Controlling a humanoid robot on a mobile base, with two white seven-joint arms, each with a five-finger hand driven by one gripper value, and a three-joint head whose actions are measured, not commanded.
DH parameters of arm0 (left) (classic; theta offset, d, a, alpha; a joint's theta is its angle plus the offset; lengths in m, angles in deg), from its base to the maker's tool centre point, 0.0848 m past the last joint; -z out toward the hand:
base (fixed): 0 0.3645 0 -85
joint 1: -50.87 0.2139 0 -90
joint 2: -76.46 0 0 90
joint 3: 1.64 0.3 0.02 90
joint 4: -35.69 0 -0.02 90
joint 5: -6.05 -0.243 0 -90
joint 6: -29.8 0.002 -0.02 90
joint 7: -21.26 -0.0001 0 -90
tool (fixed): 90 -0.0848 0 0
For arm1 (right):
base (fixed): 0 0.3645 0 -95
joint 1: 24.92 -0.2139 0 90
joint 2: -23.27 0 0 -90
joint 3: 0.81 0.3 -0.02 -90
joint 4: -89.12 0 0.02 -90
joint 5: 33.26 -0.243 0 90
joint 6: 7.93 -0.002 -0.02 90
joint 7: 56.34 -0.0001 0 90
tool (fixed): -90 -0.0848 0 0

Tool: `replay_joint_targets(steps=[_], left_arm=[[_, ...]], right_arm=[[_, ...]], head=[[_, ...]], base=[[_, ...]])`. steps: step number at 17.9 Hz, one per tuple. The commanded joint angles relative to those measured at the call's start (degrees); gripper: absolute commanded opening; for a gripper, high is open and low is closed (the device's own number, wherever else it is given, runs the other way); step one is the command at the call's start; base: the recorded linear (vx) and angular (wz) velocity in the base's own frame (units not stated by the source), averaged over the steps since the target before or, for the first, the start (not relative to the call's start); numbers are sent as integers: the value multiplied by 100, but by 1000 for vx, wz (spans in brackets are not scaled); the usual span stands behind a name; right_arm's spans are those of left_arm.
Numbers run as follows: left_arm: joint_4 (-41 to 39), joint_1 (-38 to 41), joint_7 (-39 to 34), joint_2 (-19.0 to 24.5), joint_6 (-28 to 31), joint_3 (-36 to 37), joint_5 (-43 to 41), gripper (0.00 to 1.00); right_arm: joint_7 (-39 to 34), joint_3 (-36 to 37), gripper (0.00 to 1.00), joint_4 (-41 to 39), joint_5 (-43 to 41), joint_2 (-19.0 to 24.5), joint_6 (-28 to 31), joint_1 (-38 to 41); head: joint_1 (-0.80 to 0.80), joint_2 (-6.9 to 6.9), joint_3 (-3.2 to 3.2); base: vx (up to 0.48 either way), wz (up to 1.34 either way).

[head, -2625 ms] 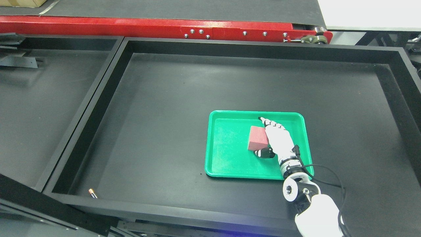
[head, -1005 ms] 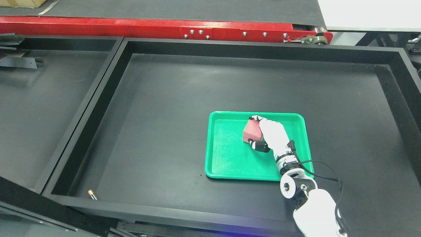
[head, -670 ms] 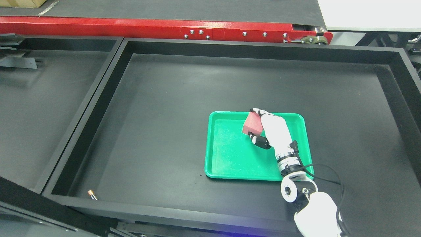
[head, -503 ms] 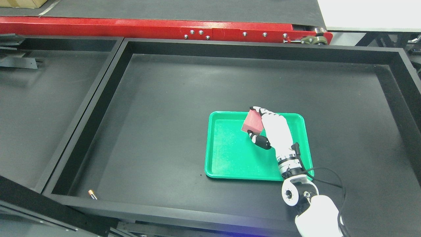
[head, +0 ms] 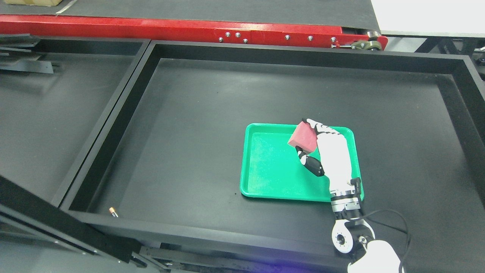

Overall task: Pick pink block from left shelf to tray
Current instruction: 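Carry the pink cube in the right hand toward the blue tray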

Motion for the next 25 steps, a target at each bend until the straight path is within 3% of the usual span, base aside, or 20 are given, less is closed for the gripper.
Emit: replay_joint_targets(steps=[1,11,25], left_arm=[[-100,115,-1,100,1,0,0,100],[-100,115,-1,100,1,0,0,100],[-100,115,-1,100,1,0,0,100]], right_arm=[[272,124,3,-383,-10,-38,-29,391],[553,53,3,-391,-28,73,-248,779],[483,361,4,-936,-599,59,-204,927]], head=[[0,0,0],[0,0,0],[0,0,0]], base=[[-92,88],[-123,179],[-157,668]])
